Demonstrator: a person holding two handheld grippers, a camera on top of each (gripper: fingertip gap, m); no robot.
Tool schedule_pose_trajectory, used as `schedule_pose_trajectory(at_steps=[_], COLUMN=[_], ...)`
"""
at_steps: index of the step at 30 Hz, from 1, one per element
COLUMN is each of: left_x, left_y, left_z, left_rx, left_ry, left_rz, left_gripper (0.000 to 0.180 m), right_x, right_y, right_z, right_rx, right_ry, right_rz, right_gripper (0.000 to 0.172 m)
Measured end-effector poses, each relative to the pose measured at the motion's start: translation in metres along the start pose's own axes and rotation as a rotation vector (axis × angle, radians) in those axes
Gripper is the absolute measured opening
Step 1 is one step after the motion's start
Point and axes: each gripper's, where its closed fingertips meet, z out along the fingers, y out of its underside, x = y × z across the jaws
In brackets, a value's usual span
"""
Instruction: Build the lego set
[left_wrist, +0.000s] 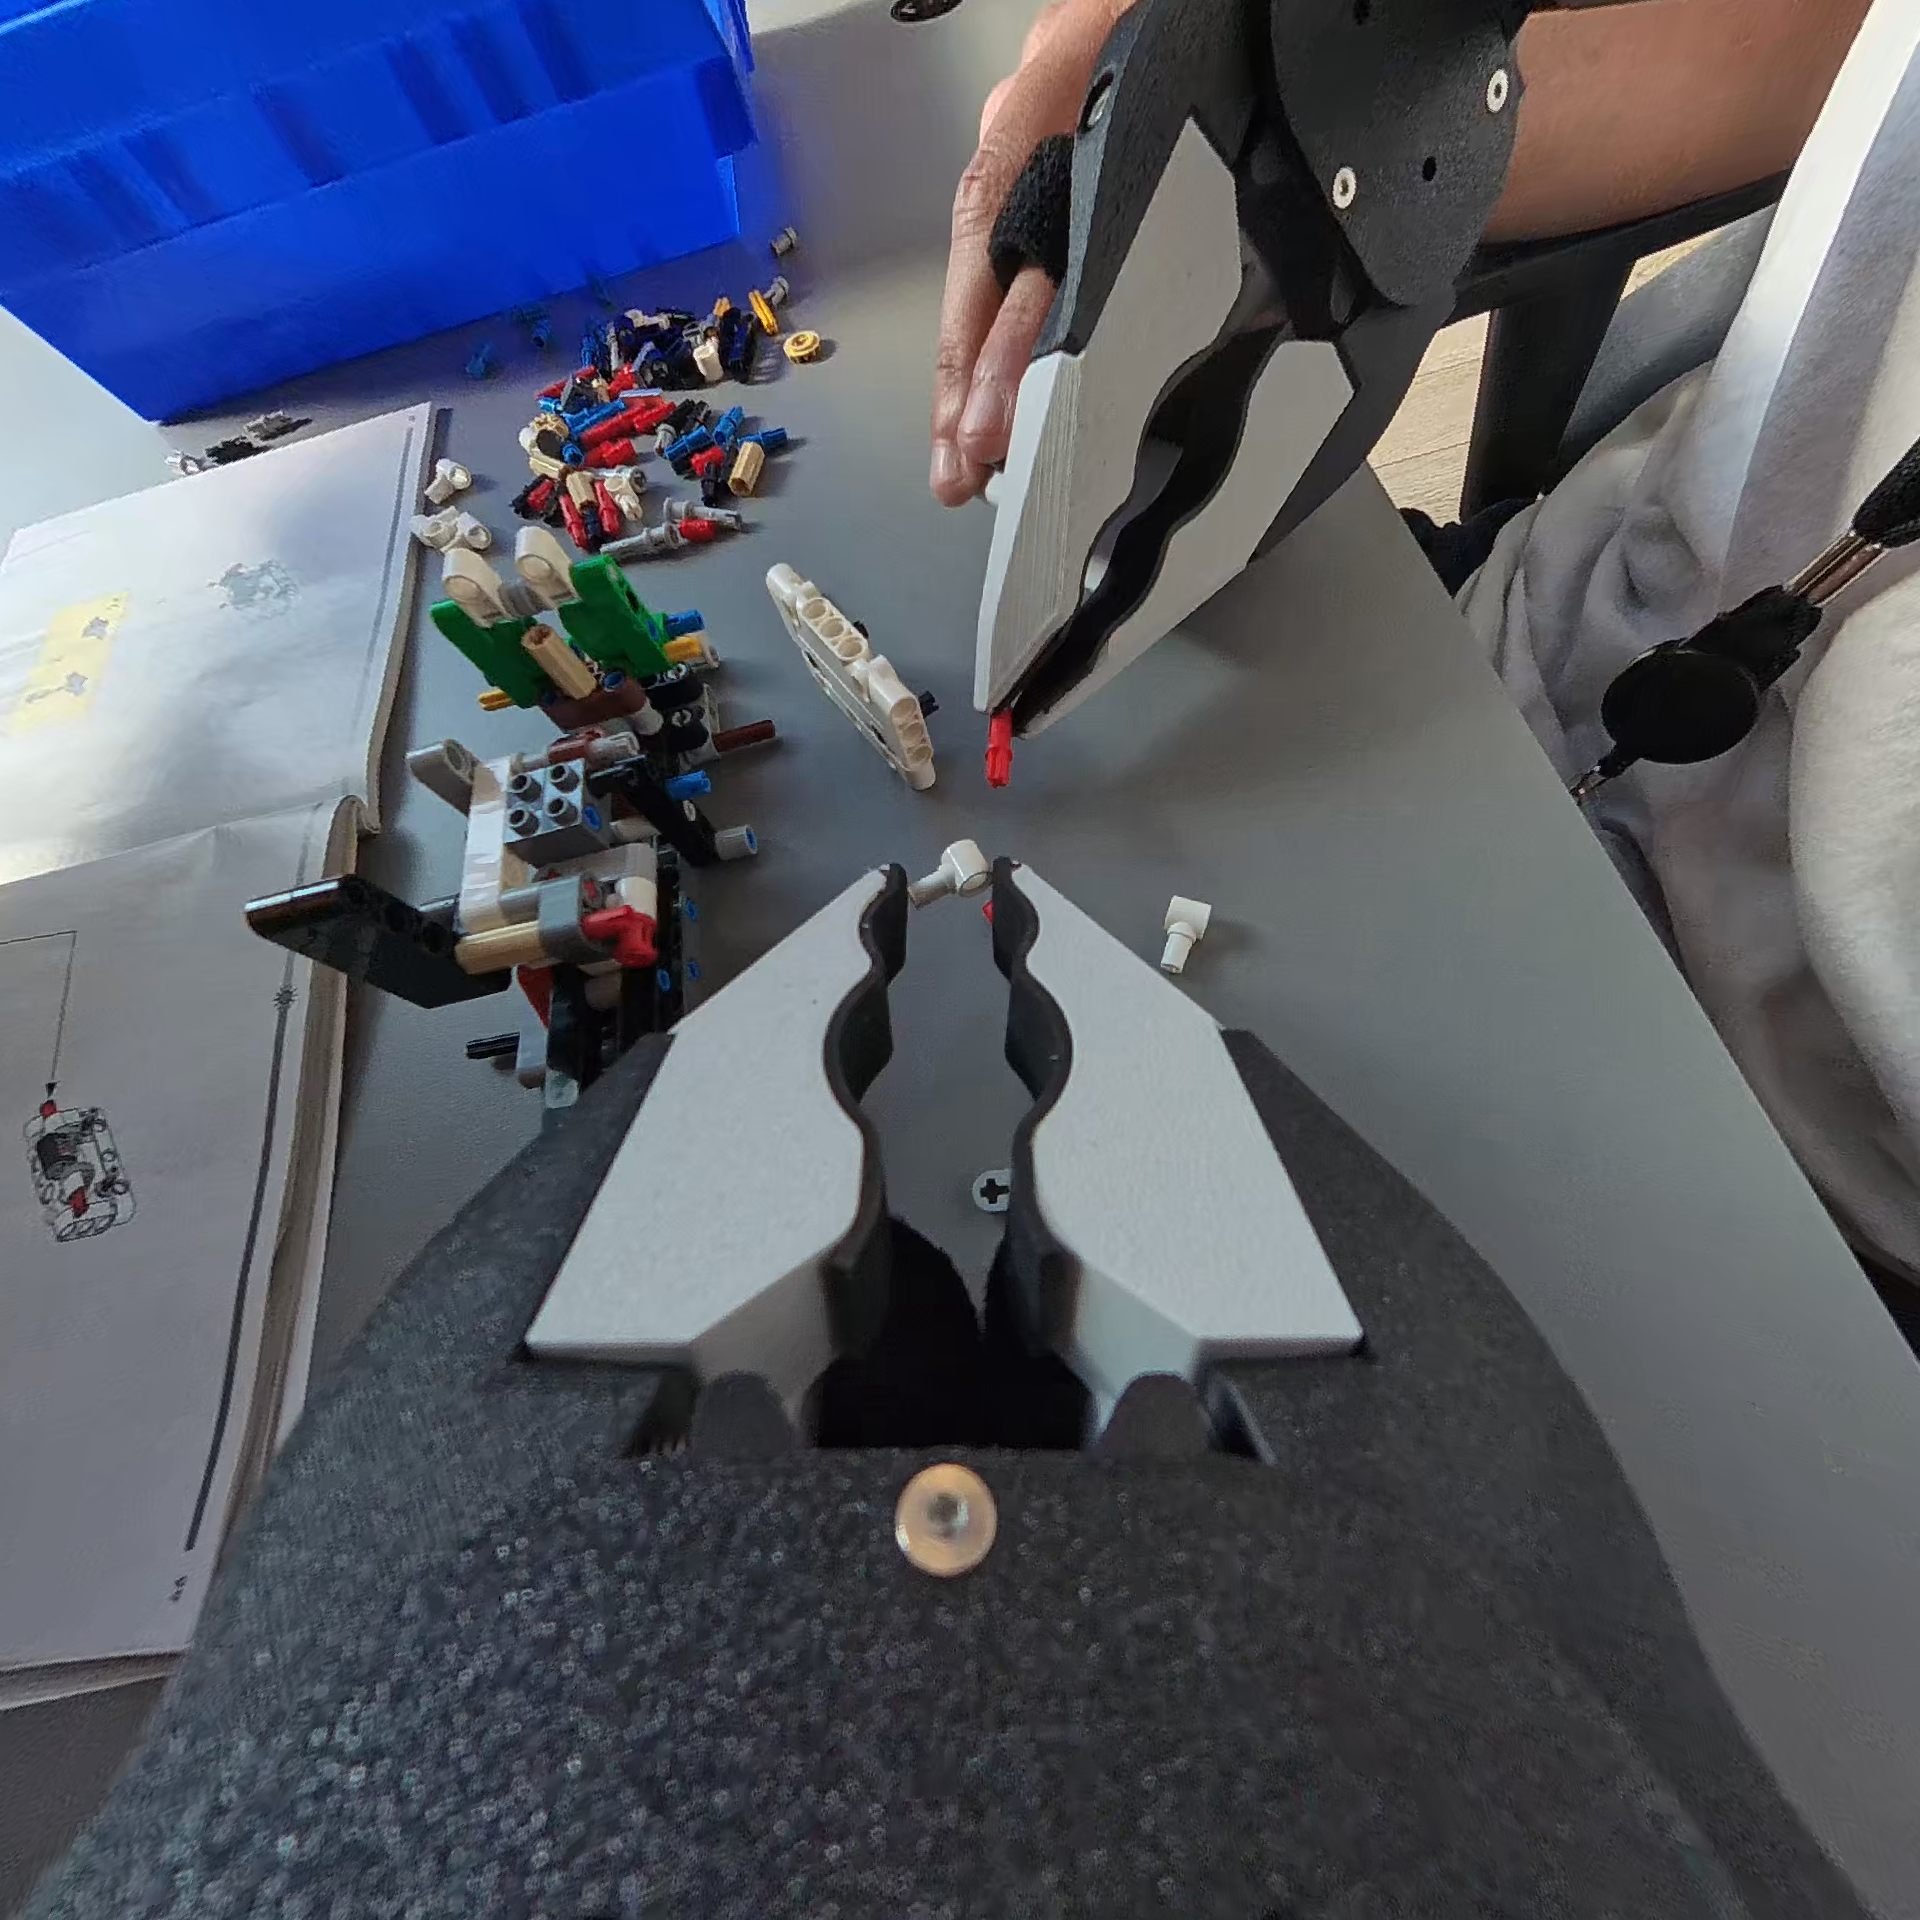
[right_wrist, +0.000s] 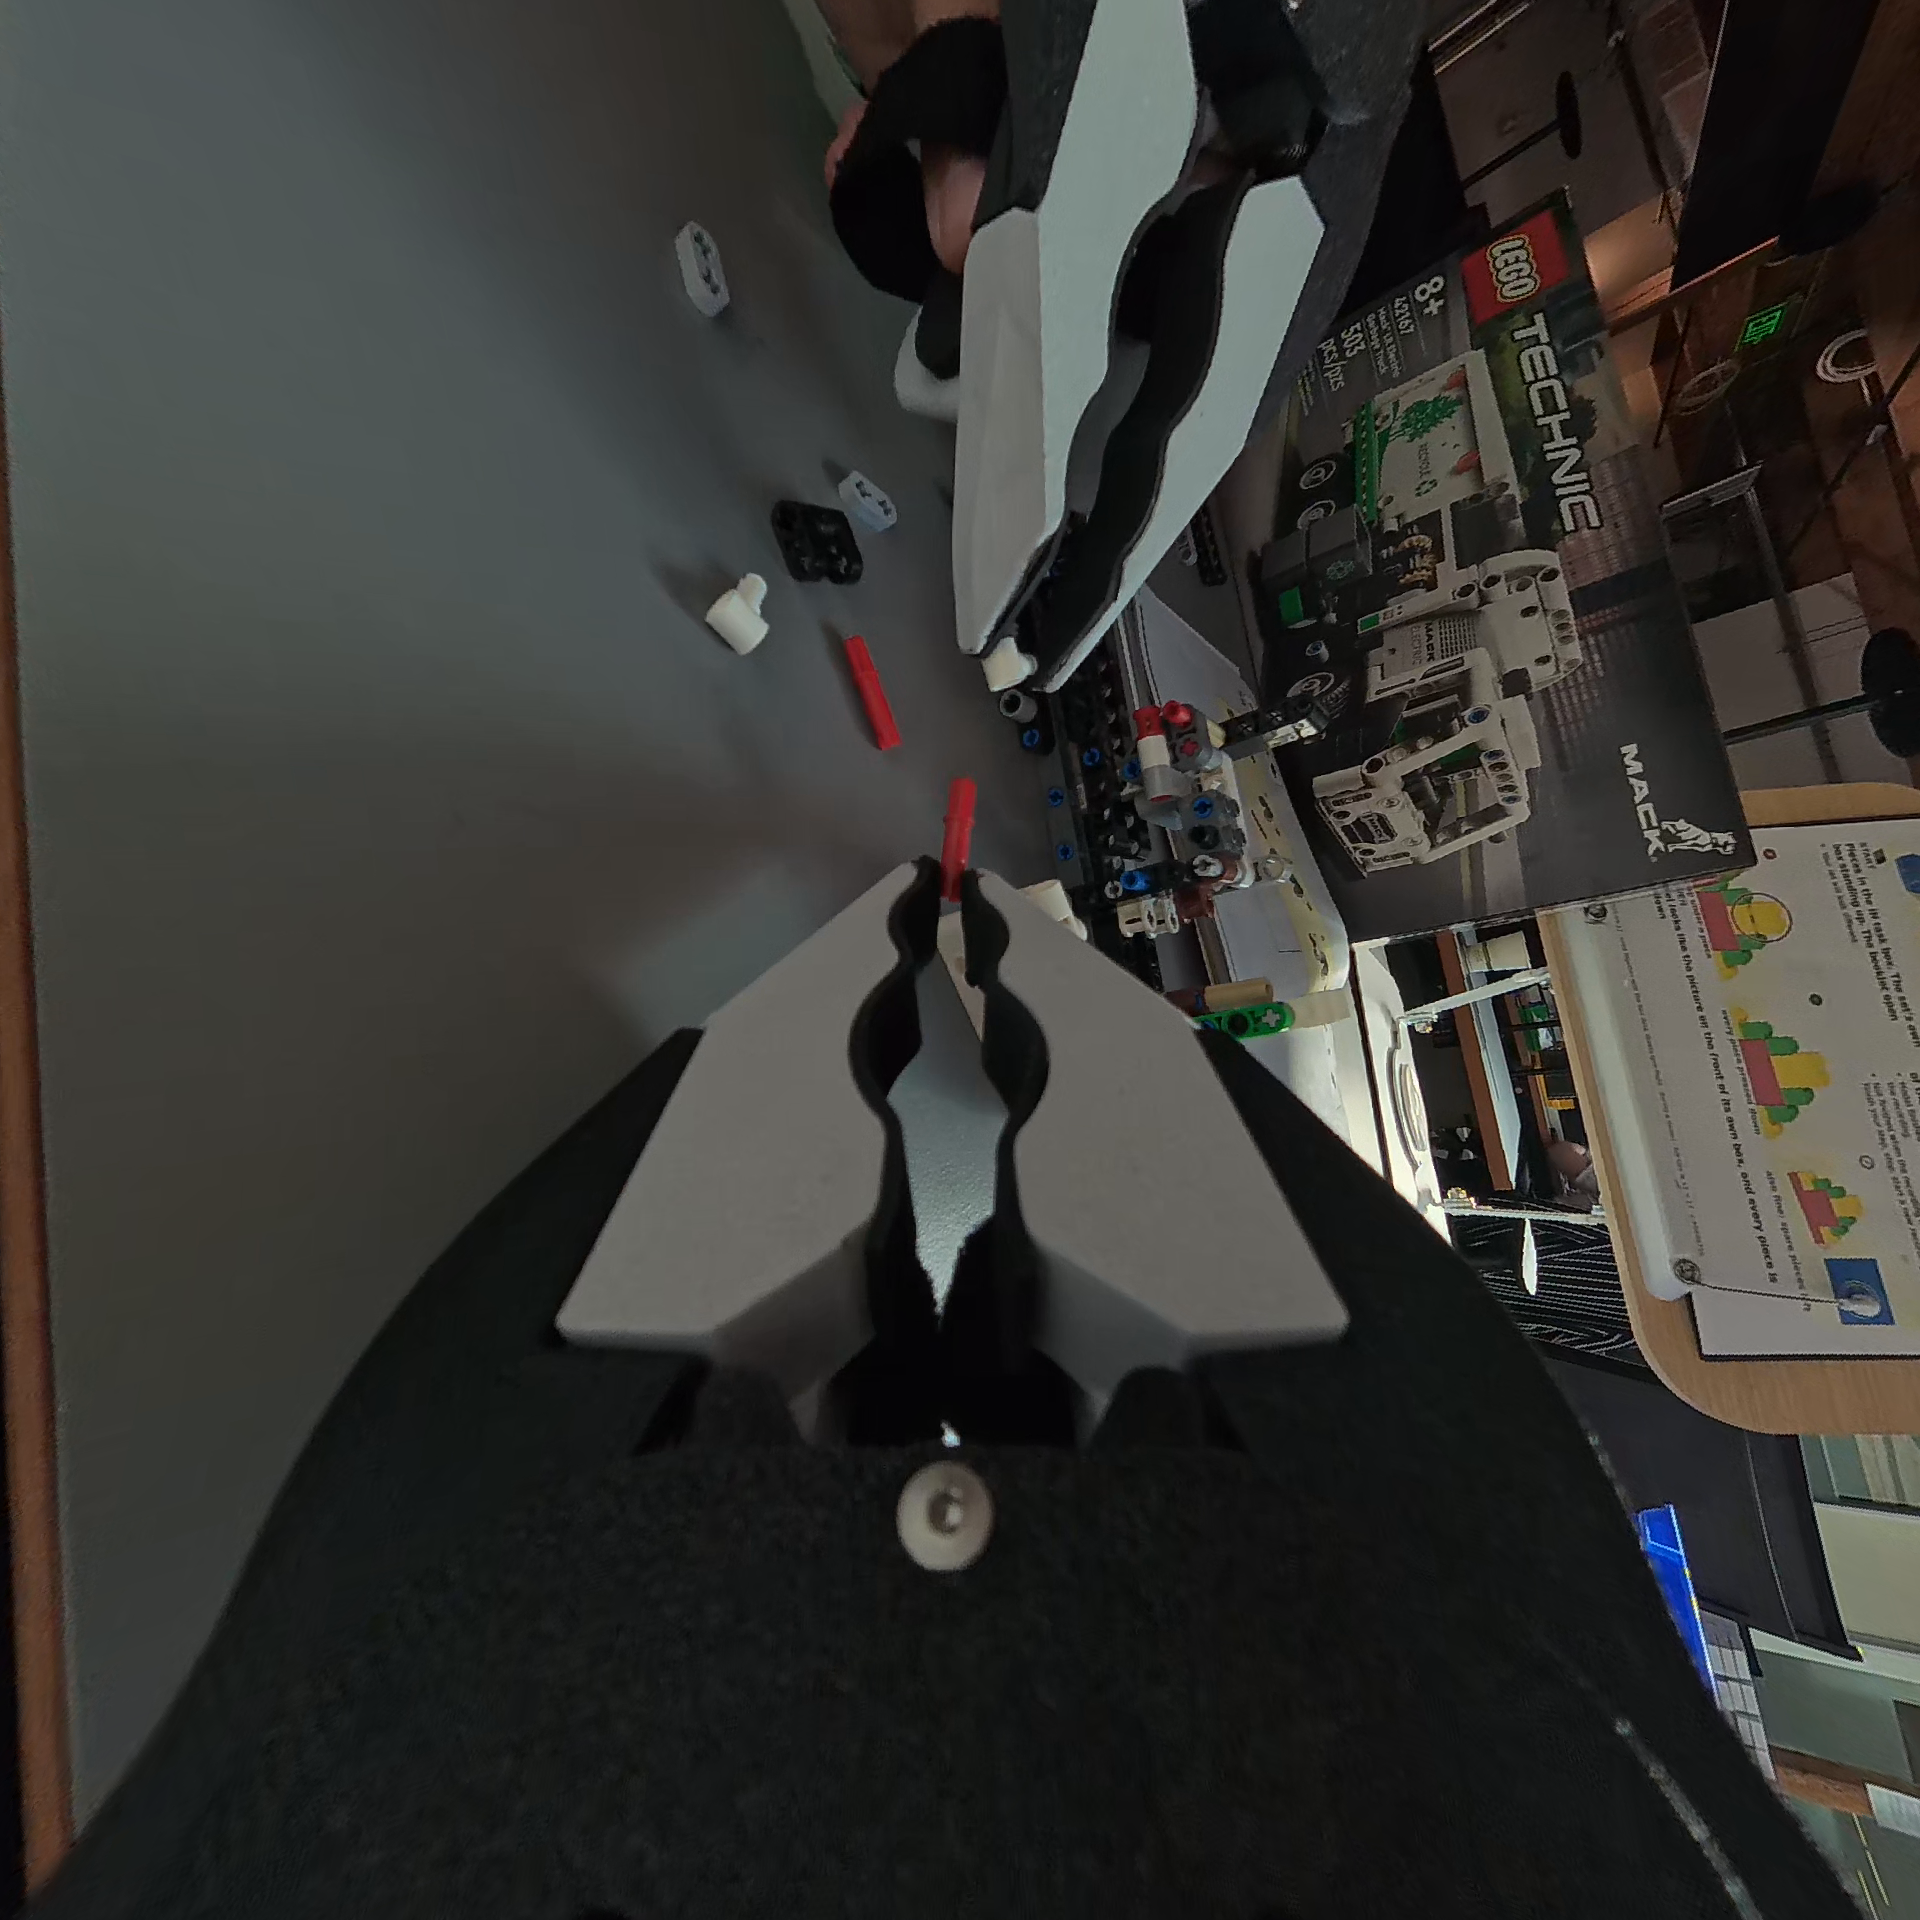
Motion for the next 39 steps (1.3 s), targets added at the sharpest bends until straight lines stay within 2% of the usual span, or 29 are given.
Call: schedule_pose_trajectory(at_steps=[29,39], left_x=[-0.0025,-0.0081], left_y=[0.0030,-0.0001], left_z=[-0.0007,-0.0064], left_rx=[-0.004,0.042], left_ry=[-0.004,0.011], left_rz=[-0.011,-0.074], left_gripper=[0.014,0.014], right_x=[0.0009,0.0090], right_y=[0.0008,-0.0059], right_z=[-0.0002,-0.0075], right_rx=[0.004,0.104], right_ry=[-0.004,-0.068], right_rz=[0.012,0.181], right_gripper=[0.002,0.002])
